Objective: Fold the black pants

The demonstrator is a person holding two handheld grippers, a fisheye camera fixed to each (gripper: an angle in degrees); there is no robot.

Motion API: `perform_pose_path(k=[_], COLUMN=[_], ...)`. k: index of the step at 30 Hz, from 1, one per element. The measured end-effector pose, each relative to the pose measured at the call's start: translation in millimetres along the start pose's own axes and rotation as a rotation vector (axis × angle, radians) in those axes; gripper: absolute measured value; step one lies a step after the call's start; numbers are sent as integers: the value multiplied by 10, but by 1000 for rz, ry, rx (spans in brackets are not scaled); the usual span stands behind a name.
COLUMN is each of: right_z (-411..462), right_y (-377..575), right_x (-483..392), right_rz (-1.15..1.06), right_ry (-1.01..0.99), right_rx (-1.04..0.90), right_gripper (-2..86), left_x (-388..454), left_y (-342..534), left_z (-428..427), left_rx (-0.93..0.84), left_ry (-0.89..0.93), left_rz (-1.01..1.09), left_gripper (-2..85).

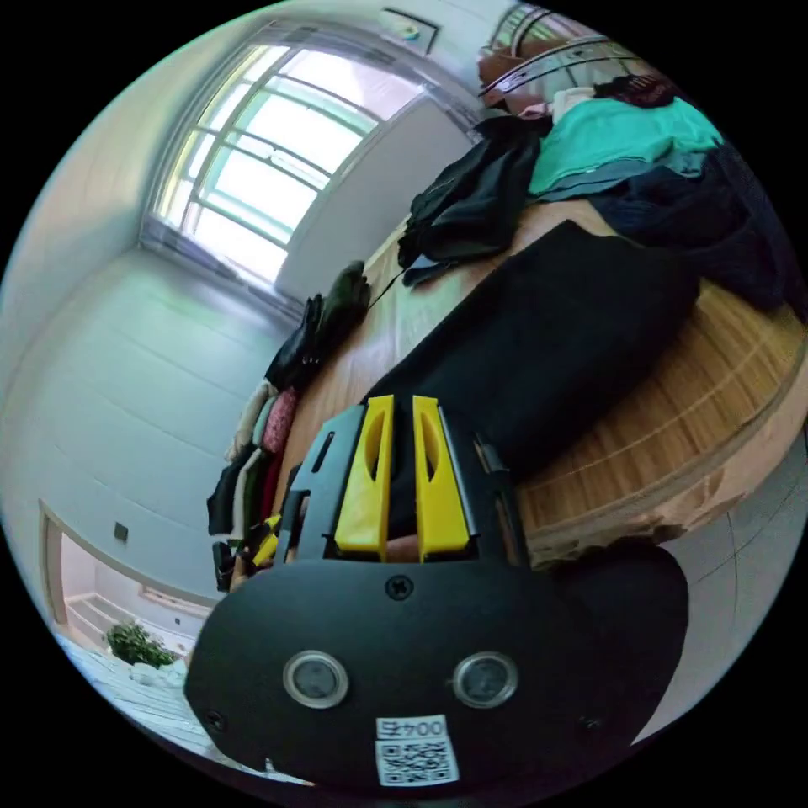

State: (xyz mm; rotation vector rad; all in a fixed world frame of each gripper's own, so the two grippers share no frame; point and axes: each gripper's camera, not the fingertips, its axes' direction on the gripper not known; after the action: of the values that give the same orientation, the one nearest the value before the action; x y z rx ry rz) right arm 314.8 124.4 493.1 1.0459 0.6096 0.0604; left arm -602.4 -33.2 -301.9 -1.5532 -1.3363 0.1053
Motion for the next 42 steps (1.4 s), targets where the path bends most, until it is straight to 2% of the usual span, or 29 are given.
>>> perform_pose_path(k=[3,5,6,8,11,14,20,23,30,36,42], right_z=[-677,-1038,-1095,-1202,-1165,-1136,-1040,-936,-643,-552,-254], right_y=[-97,-102,-92,-52,-42,-87,-91,-116,-42,-6,244], right_x=[626,1178,1290,1588,1715,1701,1654,1581,1353,339,-1290], right_rz=[173,339,376,475,529,532,550,553,614,350,-50], right_ry=[-46,-54,-59,-84,-126,-144,-174,-171,-156,-90,63], right_rx=[129,171,178,197,195,199,227,222,192,227,227], right_gripper=[88,107,109,113,112,116,120,111,60,50,47], left_x=[-15,334,456,1148,1870,2114,2057,1911,1815,1960,2014], left_y=[98,335,375,474,609,627,932,999,984,1027,970], left_z=[-347,-537,-487,96,916,1689,2573,2526,2565,2568,2582], left_rx=[30,140,137,-15,-93,-195,-359,-299,-292,-273,-289], left_ry=[40,186,236,320,203,263,48,86,97,31,39], left_rz=[-19,82,106,254,350,273,262,222,162,198,146], left_gripper=[54,18,14,7,3,2,1,1,1,2,0])
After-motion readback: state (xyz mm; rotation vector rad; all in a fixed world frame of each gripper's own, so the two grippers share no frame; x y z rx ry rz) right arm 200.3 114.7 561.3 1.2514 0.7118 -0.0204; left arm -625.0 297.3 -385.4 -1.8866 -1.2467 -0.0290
